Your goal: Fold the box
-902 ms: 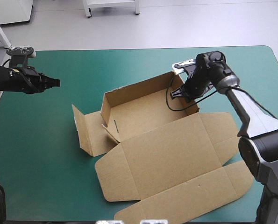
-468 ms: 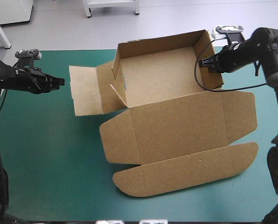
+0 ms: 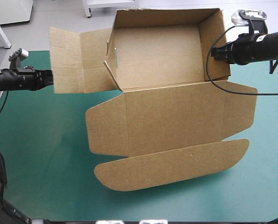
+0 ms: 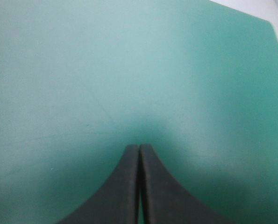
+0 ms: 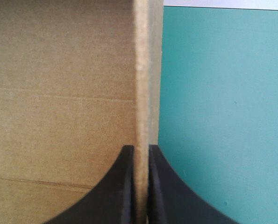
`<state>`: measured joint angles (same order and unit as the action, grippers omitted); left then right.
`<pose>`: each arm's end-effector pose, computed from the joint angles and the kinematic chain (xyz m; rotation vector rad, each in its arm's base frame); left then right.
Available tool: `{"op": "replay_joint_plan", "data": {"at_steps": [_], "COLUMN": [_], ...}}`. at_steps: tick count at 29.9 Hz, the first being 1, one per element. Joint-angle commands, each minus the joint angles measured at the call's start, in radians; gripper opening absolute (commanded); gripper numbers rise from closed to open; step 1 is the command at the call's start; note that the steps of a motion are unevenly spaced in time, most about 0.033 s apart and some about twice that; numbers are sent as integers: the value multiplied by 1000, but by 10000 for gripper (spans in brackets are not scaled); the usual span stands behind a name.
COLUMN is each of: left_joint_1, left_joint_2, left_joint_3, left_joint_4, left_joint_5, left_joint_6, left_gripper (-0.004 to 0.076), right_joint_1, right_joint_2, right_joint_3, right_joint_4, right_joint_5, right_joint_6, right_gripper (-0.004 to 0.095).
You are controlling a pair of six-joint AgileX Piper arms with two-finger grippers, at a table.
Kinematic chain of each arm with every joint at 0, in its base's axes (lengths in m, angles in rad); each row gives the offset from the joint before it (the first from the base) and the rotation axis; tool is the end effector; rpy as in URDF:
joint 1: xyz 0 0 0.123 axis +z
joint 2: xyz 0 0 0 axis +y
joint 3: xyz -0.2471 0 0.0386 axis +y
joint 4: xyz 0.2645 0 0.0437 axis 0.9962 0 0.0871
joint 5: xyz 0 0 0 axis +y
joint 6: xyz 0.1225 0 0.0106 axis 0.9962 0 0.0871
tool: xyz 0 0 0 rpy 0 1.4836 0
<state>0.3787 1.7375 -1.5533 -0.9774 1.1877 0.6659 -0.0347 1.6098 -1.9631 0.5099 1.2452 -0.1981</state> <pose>0.3941 0.0550 0.2868 0.0381 2.2966 -0.8667 0.3619 0.0444 0.4257 -0.2230 2.2722 0.5292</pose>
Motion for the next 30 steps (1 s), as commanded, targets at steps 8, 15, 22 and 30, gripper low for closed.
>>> {"op": "replay_joint_plan", "data": {"at_steps": [8, 15, 22, 30], "left_joint_1": [-140, -171, -175, -202], "left_joint_2": [-40, -40, -47, -71], "left_joint_3": [-29, -29, -29, -29], "left_joint_4": [-147, -275, -366, -363], "left_joint_5": [14, 64, 106, 106], "left_joint_6": [35, 64, 80, 68], "left_gripper": [-8, -8, -8, -8], "right_joint_1": [70, 70, 70, 74], "right_joint_2": [-25, -2, 58, 132], "right_joint_3": [-22, -22, -22, -22], "right_joint_4": [119, 176, 176, 174], "right_joint_5": [-3, -7, -15, -18], "right_joint_6": [0, -17, -19, -23], "right_gripper": [-13, -12, -12, -11]}}
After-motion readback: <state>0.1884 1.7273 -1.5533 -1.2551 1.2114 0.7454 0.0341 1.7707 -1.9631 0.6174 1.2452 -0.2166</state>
